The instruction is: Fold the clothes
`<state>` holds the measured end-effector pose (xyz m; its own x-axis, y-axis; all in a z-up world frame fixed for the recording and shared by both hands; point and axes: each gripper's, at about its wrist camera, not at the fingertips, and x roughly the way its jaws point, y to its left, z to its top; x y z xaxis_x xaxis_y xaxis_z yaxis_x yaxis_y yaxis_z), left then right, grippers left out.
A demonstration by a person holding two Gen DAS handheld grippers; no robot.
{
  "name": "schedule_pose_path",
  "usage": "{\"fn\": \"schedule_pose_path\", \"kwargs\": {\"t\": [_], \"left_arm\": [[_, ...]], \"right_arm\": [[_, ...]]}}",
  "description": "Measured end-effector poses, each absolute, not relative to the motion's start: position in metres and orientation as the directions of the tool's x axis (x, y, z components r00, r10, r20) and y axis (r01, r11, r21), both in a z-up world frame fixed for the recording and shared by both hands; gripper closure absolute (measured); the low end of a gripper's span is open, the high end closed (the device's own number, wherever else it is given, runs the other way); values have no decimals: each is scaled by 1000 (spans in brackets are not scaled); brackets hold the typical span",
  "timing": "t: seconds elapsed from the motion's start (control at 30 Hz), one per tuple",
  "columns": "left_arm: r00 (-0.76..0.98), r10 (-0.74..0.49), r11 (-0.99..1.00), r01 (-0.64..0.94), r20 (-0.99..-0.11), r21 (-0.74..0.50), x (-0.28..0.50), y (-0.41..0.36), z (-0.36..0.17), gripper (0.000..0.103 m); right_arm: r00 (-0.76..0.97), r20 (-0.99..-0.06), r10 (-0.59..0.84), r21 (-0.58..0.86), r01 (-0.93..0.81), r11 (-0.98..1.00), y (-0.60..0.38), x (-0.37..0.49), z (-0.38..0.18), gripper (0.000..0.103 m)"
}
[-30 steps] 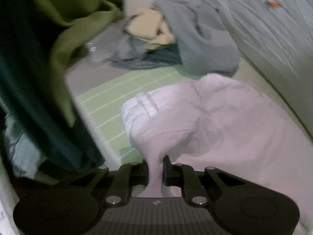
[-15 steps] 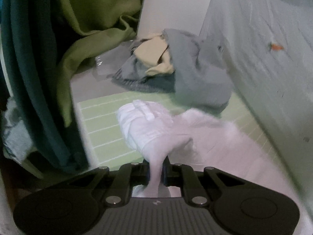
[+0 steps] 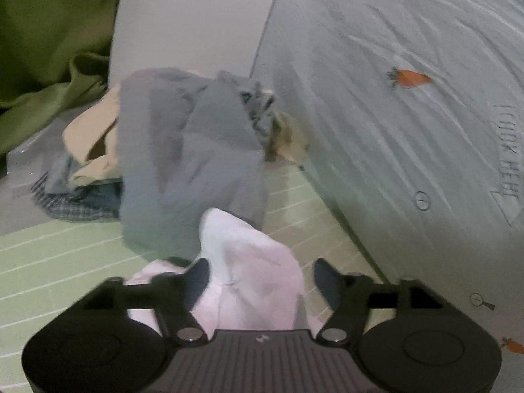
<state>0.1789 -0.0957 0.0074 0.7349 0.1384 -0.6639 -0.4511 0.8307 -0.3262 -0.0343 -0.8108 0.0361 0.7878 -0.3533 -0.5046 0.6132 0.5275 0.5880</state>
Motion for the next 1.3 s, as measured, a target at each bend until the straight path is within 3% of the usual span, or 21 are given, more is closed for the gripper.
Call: {"fn": "schedule_pose_path", "kwargs": {"t": [0.07, 0.1, 0.17, 0.27, 0.43, 0.53, 0.6, 0.63, 0.67, 0.7, 0.73, 0.77, 0.8, 0.83, 1.07, 1.3], "left_arm": [[716, 141, 856, -435, -684, -278, 171, -104, -4, 19], [705, 143, 868, -426, -694, -254, 167, -107, -10, 19], [664, 127, 895, -397, -736, -204, 156, -115, -28, 19], [603, 104, 919, -361, -791, -155, 139, -126, -51, 19], [524, 54, 943, -306, -850, -129, 114, -145, -78, 19], [509, 20, 950, -277, -860, -142, 110, -157, -83, 19], [504, 13, 954, -266, -863, -141, 109, -165, -86, 19], [501, 6, 952, -267, -866, -148, 108, -166, -89, 21], [497, -1, 950, -269, -868, -155, 108, -167, -91, 24], [493, -15, 946, -274, -870, -172, 108, -167, -94, 28], [484, -32, 940, -281, -874, -190, 108, -166, -97, 41], [475, -45, 936, -286, -879, -203, 108, -166, -100, 59], [466, -57, 932, -291, -883, -214, 109, -165, -104, 68], [457, -37, 933, -303, -889, -195, 108, -165, -108, 88], [449, -79, 938, -269, -890, -219, 72, -149, -115, 94], [454, -41, 965, -212, -890, -152, 46, -150, -107, 88]], "right_arm": [[742, -549, -384, 518, 663, 540, -802, -38, 14, 32], [693, -588, -416, 448, 708, 546, -797, -44, 0, 30], [571, -665, -482, 290, 792, 537, -792, -56, -31, 30], [409, -753, -515, 164, 875, 455, -798, -85, -74, 31], [334, -806, -489, 166, 920, 355, -814, -112, -109, 31], [344, -809, -477, 163, 910, 380, -817, -110, -114, 44], [340, -804, -487, 133, 902, 410, -813, -111, -114, 65], [345, -803, -487, 121, 893, 433, -809, -114, -115, 78], [349, -801, -486, 108, 883, 456, -805, -117, -117, 101], [365, -799, -478, 124, 877, 464, -808, -121, -119, 101], [384, -797, -466, 152, 875, 460, -811, -129, -119, 101], [402, -795, -455, 181, 872, 454, -813, -137, -119, 102], [410, -792, -452, 194, 872, 450, -813, -146, -118, 102], [414, -790, -452, 201, 872, 447, -814, -155, -116, 102], [373, -794, -479, 181, 898, 400, -795, -240, -110, 102], [301, -822, -483, 80, 901, 426, -757, -300, -117, 99]]}}
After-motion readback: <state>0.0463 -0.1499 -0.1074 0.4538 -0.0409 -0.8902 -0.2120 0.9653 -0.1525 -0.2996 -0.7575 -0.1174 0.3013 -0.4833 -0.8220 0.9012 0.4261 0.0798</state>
